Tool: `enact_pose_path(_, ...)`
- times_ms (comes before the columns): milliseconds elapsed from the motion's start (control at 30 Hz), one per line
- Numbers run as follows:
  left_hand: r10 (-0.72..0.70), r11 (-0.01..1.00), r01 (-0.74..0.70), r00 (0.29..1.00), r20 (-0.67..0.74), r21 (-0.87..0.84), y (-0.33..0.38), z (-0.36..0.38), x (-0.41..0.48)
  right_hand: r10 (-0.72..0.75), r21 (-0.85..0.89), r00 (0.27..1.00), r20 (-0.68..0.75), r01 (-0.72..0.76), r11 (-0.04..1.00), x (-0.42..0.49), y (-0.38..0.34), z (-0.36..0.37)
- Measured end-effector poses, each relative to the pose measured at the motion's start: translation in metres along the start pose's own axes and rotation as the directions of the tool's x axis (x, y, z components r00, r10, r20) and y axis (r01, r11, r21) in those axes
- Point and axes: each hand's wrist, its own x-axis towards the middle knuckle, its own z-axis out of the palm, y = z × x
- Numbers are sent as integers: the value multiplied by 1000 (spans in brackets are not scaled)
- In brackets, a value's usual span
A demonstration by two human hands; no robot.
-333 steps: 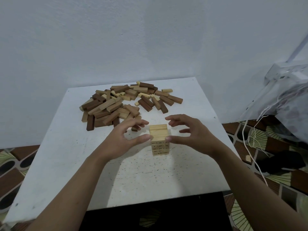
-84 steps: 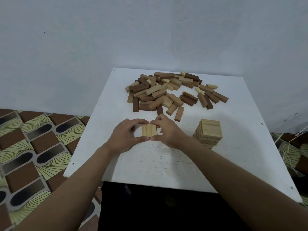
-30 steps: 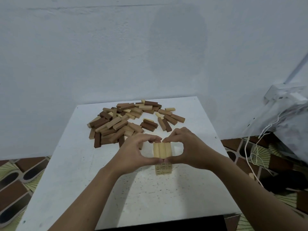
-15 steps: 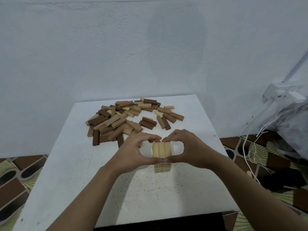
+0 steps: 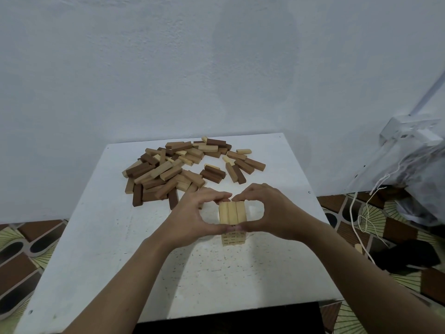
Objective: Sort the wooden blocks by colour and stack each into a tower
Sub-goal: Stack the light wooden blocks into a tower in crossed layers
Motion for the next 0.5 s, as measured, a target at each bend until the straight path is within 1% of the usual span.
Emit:
enact_pose_path(300,18,1000,-18,1000,2,-8,3,0,-2,-17,37,1000,-17,18,999,-2,6,0)
enact_pose_path(500,-31,999,32,999,9,-12,-4,-2,-9,0,48,1000,-25,2,999,-6,18,3)
